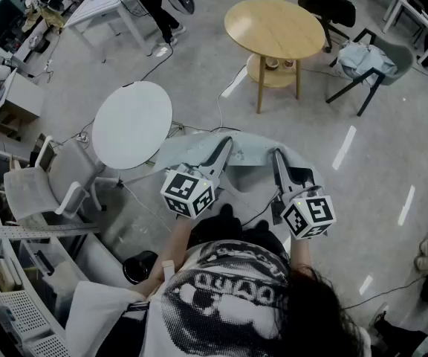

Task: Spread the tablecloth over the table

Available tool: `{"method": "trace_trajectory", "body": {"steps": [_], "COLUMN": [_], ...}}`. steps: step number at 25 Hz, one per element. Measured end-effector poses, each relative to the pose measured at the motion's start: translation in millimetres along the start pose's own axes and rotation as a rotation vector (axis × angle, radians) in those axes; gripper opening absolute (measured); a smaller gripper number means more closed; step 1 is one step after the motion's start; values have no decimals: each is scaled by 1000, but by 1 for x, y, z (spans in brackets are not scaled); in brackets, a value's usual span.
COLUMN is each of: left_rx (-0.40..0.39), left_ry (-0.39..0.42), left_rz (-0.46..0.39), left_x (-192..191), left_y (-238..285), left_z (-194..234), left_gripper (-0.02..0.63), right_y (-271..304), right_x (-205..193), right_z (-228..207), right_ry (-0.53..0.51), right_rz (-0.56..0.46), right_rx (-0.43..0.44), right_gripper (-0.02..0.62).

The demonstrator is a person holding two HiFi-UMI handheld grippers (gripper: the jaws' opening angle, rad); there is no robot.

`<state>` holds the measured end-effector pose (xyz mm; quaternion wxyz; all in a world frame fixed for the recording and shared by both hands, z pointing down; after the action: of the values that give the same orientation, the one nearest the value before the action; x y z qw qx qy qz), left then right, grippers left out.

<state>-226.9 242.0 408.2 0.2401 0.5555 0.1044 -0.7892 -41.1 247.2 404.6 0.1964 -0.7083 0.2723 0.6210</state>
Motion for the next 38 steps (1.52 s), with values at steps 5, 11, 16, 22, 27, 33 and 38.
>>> {"method": "trace_trajectory", "body": {"steps": [5, 11, 16, 22, 27, 33, 38], "left_rx": [1, -34, -74, -112, -114, -95, -75], "left_ry": [-2, 9, 34, 19, -3, -5, -10], "left_rz": [21, 16, 20, 26, 28, 46, 59], "left_x": [4, 15, 18, 16, 17, 15, 18], "left_y": [-9, -18, -18, -13, 1, 31, 80], "left_z": [25, 55, 67, 73, 79, 83, 86], "left_gripper": [61, 61, 61, 61, 61, 61, 61], "right_y": [20, 44, 50, 52, 62, 78, 103], "right_x": [-8, -11, -15, -16, -14, -18, -16], "right_z": [17, 38, 47, 48, 37, 7, -40], "right_ry": [32, 63, 93, 103, 90, 114, 130], "right_rz": [21, 2, -12, 2, 16, 26, 31], "right_rx": [-6, -28, -64, -98, -95, -83, -63], "right_gripper": [55, 57, 57, 57, 57, 57, 57]}}
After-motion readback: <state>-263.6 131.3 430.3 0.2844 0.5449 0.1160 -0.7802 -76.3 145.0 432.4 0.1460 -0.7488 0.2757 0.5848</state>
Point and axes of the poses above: the fingertips, and each gripper's own axes: y forward along the fingers, z to its left, x out of its top, the point moved 5 cm from there along -y, backward along the fingers, and after that the axes turned 10 degrees about -y, right-handed, at the moved point
